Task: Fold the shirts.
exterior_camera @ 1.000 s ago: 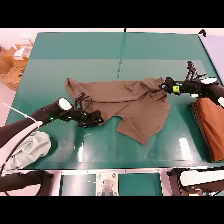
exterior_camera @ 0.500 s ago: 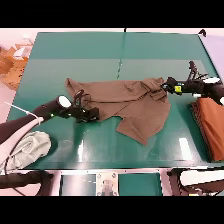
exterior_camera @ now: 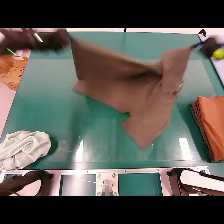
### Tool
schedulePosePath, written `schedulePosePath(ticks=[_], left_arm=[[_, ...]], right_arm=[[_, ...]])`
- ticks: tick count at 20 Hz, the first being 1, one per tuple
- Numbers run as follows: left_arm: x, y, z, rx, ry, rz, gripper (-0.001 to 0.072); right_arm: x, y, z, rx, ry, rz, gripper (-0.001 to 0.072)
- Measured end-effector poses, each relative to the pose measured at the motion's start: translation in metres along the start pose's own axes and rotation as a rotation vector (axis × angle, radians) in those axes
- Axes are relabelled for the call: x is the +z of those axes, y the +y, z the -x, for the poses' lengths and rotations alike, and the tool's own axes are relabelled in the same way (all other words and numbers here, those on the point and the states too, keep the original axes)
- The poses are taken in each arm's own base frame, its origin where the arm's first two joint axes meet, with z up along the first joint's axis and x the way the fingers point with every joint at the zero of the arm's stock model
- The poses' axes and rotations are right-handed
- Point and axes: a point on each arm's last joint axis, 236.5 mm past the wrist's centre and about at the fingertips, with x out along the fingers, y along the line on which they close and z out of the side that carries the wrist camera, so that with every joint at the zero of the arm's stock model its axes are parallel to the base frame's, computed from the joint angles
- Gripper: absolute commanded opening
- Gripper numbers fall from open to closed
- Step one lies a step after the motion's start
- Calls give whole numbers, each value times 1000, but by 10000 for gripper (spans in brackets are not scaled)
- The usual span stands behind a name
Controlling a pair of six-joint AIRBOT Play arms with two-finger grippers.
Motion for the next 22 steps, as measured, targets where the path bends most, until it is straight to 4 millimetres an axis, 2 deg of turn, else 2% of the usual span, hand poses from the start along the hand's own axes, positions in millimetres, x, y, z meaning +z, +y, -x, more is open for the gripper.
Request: schedulePosePath(ticks=[2, 3, 5, 8, 10, 12, 14, 17, 19, 22], left_arm=[[61, -49, 57, -17, -156, -147, 20], [81, -69, 86, -11, -221, -209, 21], [107, -95, 140, 38, -341, -302, 21], [121, -113, 206, 134, -467, -388, 20], [123, -116, 238, 200, -521, -423, 21], [124, -116, 260, 254, -558, -447, 21], [124, -103, 266, 319, -557, -459, 21], [116, -67, 251, 422, -491, -449, 21], [104, -29, 220, 484, -395, -423, 20], [77, 35, 151, 542, -211, -370, 21]], right_arm=[[46, 54, 56, 13, -135, 100, 14], [63, 79, 84, 15, -202, 146, 14], [87, 128, 145, 1, -339, 239, 14], [100, 194, 229, -52, -546, 367, 14], [95, 227, 265, -89, -640, 435, 15], [89, 250, 287, -109, -699, 482, 15], [84, 261, 297, -116, -727, 503, 15], [79, 248, 288, -115, -699, 464, 15], [74, 225, 266, -83, -642, 388, 14], [55, 161, 206, -41, -506, 245, 15]])
